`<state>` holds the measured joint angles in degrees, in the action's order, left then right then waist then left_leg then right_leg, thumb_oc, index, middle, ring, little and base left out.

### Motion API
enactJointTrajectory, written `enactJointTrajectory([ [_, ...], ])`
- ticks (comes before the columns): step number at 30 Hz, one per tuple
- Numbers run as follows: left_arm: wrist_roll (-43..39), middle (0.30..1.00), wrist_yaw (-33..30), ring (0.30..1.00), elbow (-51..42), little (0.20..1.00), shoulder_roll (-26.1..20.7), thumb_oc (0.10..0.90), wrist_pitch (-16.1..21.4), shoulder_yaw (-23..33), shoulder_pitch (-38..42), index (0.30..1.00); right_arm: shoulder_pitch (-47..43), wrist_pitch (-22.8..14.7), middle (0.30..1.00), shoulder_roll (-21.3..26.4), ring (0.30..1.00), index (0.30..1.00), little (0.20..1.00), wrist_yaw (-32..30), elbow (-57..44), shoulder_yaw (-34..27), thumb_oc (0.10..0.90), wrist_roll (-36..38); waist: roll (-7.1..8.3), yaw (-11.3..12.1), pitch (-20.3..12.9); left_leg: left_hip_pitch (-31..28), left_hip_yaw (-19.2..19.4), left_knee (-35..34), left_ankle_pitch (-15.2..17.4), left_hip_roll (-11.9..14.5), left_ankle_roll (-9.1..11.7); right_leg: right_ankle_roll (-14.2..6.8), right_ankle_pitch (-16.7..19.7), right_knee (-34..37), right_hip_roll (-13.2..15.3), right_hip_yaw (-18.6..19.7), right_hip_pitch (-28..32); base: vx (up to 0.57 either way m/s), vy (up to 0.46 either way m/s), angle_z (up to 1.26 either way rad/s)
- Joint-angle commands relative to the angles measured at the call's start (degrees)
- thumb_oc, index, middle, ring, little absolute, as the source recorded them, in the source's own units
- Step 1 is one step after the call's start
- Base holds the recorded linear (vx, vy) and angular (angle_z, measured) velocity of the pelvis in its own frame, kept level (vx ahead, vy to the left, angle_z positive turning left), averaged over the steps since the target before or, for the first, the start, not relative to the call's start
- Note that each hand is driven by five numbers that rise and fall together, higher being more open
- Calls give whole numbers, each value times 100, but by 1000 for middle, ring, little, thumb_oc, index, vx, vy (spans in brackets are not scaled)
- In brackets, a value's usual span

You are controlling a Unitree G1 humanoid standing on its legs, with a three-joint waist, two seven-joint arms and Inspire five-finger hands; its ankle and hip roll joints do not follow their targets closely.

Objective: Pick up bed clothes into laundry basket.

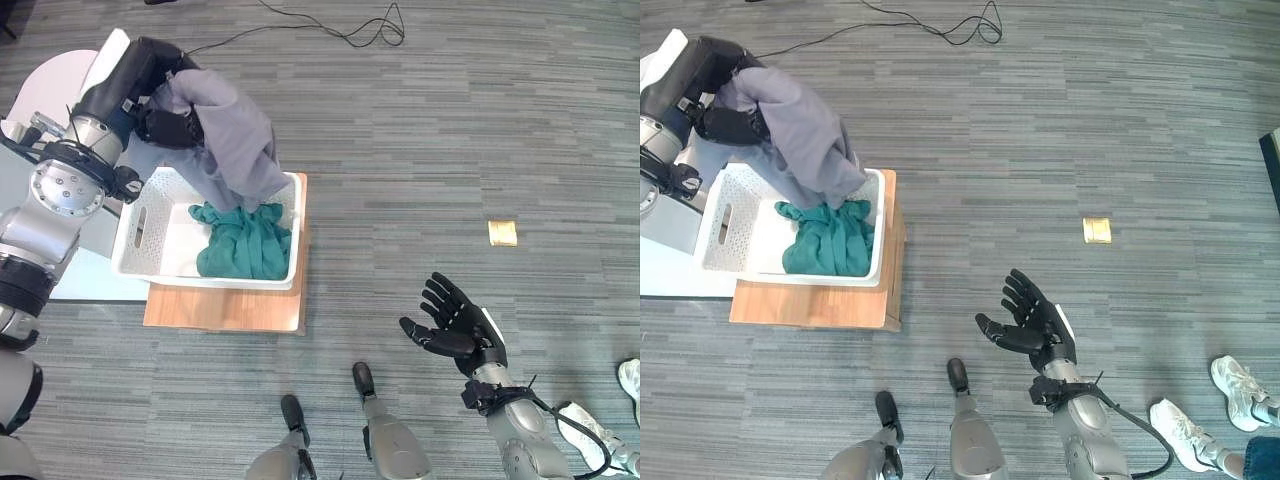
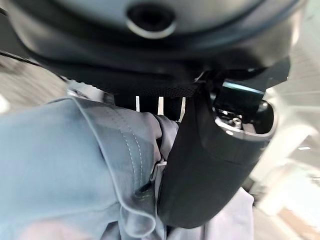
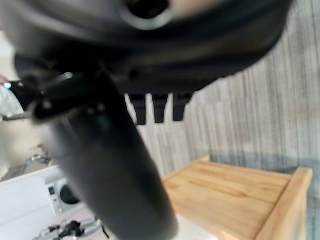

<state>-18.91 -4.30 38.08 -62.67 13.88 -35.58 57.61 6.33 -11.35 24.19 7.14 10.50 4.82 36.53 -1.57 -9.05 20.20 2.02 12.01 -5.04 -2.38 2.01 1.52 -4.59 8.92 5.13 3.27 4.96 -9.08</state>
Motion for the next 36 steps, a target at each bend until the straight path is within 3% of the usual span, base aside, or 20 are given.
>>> enactJointTrajectory([
  [1,243,300,-466,300,419,300,-207,400,211,711,826,300,36,-592,900,190,900,900,900,-15,-506,-304,800,1,3,135,-307,40,-370,151,318,25,177,-795,-508,-233,535,-427,40,-11,33,0],
  [4,402,300,-479,300,557,300,-193,400,139,855,634,300,54,-600,900,169,900,900,900,-18,-516,-293,800,9,22,146,-298,41,-349,153,321,35,180,-795,-507,-231,537,-421,35,0,0,0],
  [8,769,300,-399,300,1120,300,233,400,-78,1123,163,300,10,-565,900,193,900,900,900,-32,-521,-206,800,-33,119,132,-221,70,-352,173,331,44,176,-775,-528,-278,538,-436,16,0,0,0],
  [17,1161,300,-352,300,2414,300,1282,400,-353,1059,454,300,-259,-554,900,206,900,900,900,-90,-665,167,800,-70,303,29,-184,119,-301,192,336,105,178,-755,-521,-312,484,-353,-82,0,0,0],
  [18,1219,761,-401,761,2470,761,1378,707,-361,1031,512,761,-247,-542,900,209,900,900,900,-81,-674,209,800,-85,318,19,-189,124,-300,195,335,111,182,-752,-529,-316,479,-345,-82,-3,-2,-3],
  [19,1220,900,-402,900,2474,900,1382,800,-360,1027,517,900,-246,-541,900,208,900,900,900,-81,-675,207,800,-85,318,22,-190,125,-299,195,335,111,182,-752,-529,-317,479,-345,-83,0,0,0],
  [21,1383,900,-439,900,2424,900,1512,800,-386,976,567,900,-190,-509,900,240,900,900,900,-66,-689,225,800,-132,333,11,-204,110,-303,195,339,112,185,-742,-558,-312,475,-343,-61,0,0,0],
  [24,1429,900,-563,900,1618,900,1461,800,-294,999,447,900,-138,-518,900,245,900,900,900,-53,-650,182,800,-123,284,58,-249,88,-342,201,349,98,186,-726,-595,-304,493,-391,-5,0,0,0],
  [26,1249,900,-750,900,338,900,1250,800,-122,1209,79,900,-94,-509,900,248,900,900,900,-66,-593,90,800,-191,194,189,-315,57,-435,201,347,59,183,-715,-633,-302,530,-506,112,1,-45,4],
  [28,566,900,-655,900,-1175,900,1049,800,245,1915,-995,900,-28,-485,900,219,900,900,900,-129,-534,-27,800,-374,54,340,-449,-17,-608,201,352,-1,185,-687,-720,-346,593,-671,284,13,-54,24],
  [29,315,900,-567,900,-1441,900,1043,800,374,2107,-1279,900,-12,-468,900,182,900,900,900,-131,-523,-74,800,-414,31,413,-495,-47,-634,205,363,-16,183,-676,-744,-358,606,-707,338,28,-43,53],
  [30,-191,900,-324,900,-2089,900,939,800,678,2662,-2076,900,32,-468,900,168,900,900,900,-121,-539,-205,800,-459,-11,510,-596,-109,-688,224,389,-37,186,-658,-795,-391,628,-763,441,36,-29,54],
  [32,-704,900,175,900,-2653,900,892,800,890,3304,-3122,900,75,-487,900,134,900,900,900,-79,-568,-328,800,-404,-63,585,-728,-201,-736,241,422,-52,189,-635,-873,-427,654,-814,568,44,-16,20],
  [35,-1554,900,784,900,-2989,900,1253,800,900,3929,-4104,900,148,-493,900,109,900,900,900,-20,-616,-450,800,-403,-89,609,-862,-331,-783,255,470,-60,186,-603,-976,-513,671,-836,690,45,-17,24],
  [36,-2478,900,1484,900,-3187,900,1944,800,790,4292,-4775,900,223,-509,900,14,900,900,900,-7,-624,-684,800,-392,-78,684,-972,-411,-834,280,510,-71,181,-562,-1057,-585,684,-872,786,58,-32,19],
])
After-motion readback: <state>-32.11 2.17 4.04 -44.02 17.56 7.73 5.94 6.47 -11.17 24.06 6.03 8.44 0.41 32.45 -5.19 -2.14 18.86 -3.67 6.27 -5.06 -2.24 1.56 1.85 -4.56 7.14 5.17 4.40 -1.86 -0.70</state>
